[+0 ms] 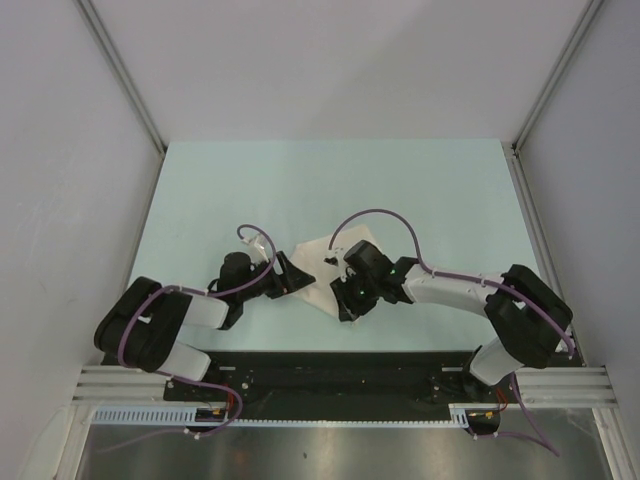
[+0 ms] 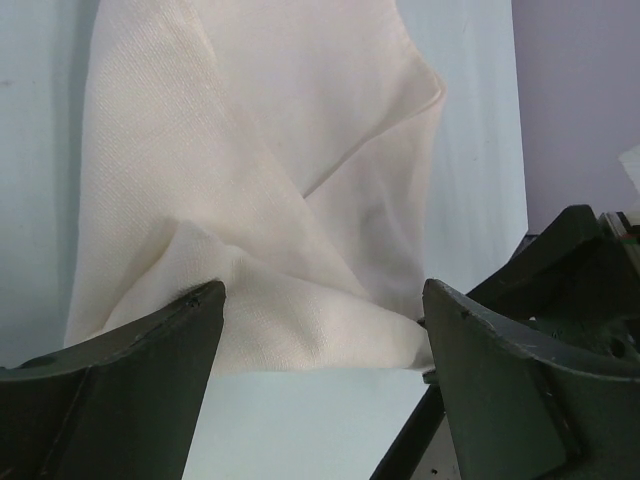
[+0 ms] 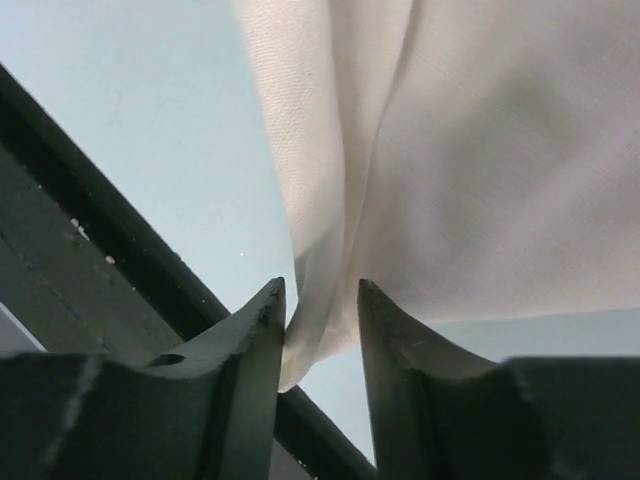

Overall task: Fold the napkin, place the utensils inside, and roll it up
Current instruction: Roll the napkin with the utensil

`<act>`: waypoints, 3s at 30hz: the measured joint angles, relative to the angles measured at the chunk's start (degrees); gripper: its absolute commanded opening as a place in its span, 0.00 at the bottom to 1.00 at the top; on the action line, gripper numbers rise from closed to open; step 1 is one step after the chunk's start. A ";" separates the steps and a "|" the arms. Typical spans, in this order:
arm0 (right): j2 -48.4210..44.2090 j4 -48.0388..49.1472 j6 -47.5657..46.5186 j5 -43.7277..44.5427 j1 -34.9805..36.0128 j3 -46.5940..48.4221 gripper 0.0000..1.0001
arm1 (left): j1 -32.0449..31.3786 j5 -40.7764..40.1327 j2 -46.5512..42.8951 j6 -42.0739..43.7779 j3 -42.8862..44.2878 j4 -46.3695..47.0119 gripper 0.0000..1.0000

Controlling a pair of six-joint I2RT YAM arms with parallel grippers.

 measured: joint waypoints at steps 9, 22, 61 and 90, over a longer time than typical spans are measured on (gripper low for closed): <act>2.29 -0.22 -0.74 1.31 -1.07 0.20 0.05 | -0.13 -1.57 -2.03 0.15 0.00 -2.75 0.89; 6.86 -1.92 -2.62 -3.43 -6.82 3.19 0.05 | -0.20 -2.89 -3.02 0.39 0.00 -4.35 0.89; -7.17 4.83 12.17 -3.34 -8.02 -11.85 0.56 | -0.22 -2.91 -3.04 1.20 0.28 -5.03 0.89; 0.35 6.05 17.73 -6.29 -13.09 -8.81 0.42 | -0.26 -4.83 -5.27 1.79 0.48 -8.17 0.89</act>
